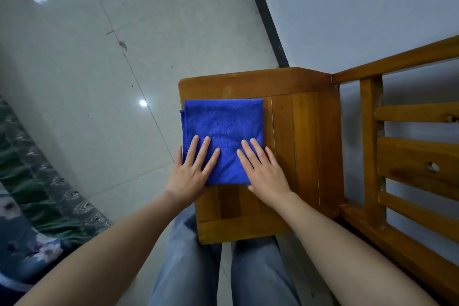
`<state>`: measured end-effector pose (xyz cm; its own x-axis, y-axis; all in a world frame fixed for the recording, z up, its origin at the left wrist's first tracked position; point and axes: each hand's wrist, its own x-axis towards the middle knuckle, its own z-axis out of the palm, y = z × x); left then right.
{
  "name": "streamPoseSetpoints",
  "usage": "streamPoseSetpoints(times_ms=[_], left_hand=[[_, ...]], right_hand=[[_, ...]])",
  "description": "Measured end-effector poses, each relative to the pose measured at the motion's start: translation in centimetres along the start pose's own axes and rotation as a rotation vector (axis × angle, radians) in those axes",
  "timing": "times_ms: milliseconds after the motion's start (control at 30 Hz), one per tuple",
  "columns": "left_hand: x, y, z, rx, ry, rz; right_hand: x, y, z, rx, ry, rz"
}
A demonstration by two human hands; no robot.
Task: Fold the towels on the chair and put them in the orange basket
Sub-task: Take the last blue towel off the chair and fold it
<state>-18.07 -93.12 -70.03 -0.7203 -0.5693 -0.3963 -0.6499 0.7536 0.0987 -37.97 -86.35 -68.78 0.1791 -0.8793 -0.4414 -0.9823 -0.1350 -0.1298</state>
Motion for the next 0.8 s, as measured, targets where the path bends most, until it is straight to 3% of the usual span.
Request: streamPoseSetpoints(times_ms=[233,500,667,800], left_hand=[[0.1,1.4,-1.2,0.021,-0.042,0.045],[0.5,1.8,-5.8,-0.055,0.043,0.074],[1.0,3.3,-13.7,-0.029,0.190,0.102],[1.8,3.0,-22.6,0.074,0.361,0.156]], right_hand=[[-1.2,-0.7,-0.2,0.010,0.099,-0.016],[-3.2,1.6,-5.4,0.015,0.281,-0.078],[-6.0,4.5,-12.4,-0.034,0.499,-0.116],[-6.8,7.2,-21.3,-0.213,0.659,-0.173]])
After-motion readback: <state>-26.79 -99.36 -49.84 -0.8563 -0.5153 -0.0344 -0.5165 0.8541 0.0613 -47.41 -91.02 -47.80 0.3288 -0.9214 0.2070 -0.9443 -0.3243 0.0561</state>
